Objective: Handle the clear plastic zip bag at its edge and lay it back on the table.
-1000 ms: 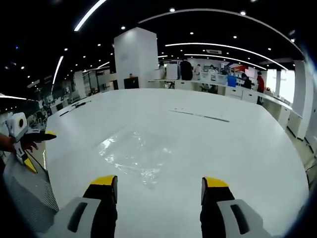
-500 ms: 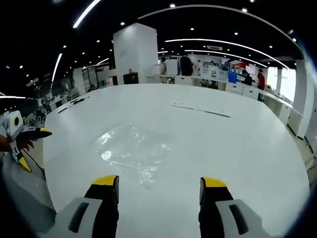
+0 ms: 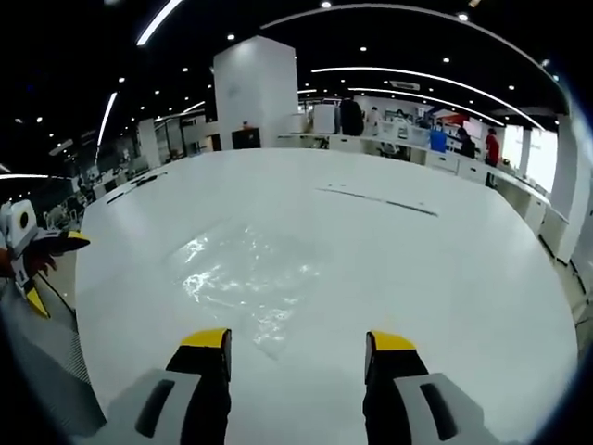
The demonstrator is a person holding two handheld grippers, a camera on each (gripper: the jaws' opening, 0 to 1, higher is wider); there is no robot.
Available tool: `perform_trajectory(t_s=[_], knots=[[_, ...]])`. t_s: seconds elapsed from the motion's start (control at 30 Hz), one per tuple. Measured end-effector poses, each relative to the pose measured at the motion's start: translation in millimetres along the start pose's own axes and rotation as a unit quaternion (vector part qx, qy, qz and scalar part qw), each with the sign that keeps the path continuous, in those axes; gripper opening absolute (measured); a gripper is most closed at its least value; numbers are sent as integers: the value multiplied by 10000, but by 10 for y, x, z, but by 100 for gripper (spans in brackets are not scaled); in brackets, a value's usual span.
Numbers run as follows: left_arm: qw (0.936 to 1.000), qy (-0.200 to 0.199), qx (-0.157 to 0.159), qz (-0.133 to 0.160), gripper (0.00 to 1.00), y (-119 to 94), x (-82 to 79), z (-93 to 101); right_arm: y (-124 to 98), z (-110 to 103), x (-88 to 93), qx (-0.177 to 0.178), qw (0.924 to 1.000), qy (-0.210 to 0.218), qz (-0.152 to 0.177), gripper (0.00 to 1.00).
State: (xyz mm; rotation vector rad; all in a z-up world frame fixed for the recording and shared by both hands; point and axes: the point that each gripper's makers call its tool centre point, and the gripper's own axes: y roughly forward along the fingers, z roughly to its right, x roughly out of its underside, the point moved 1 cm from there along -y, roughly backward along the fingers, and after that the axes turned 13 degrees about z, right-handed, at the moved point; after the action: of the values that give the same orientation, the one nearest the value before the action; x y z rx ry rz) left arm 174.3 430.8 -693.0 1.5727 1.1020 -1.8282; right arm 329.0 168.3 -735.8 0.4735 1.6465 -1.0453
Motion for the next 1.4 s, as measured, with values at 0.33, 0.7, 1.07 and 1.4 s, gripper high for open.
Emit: perform_trajectory(t_s=[0.33, 0.7, 1.07, 1.4], knots=[[10000, -8, -39, -28, 99, 0, 8, -5, 114, -3, 56, -36, 9999, 67, -121, 53], [10000, -48, 25, 31, 99, 8, -11, 23, 214, -19, 91, -8, 9998, 86, -189, 46], [9999, -91, 57, 19, 99, 13, -11, 36, 334, -21, 137, -7, 9995, 105, -282, 40], [9999, -112, 41, -35, 97, 5, 25, 10, 397, -40, 167, 1, 9992, 98, -377, 31]])
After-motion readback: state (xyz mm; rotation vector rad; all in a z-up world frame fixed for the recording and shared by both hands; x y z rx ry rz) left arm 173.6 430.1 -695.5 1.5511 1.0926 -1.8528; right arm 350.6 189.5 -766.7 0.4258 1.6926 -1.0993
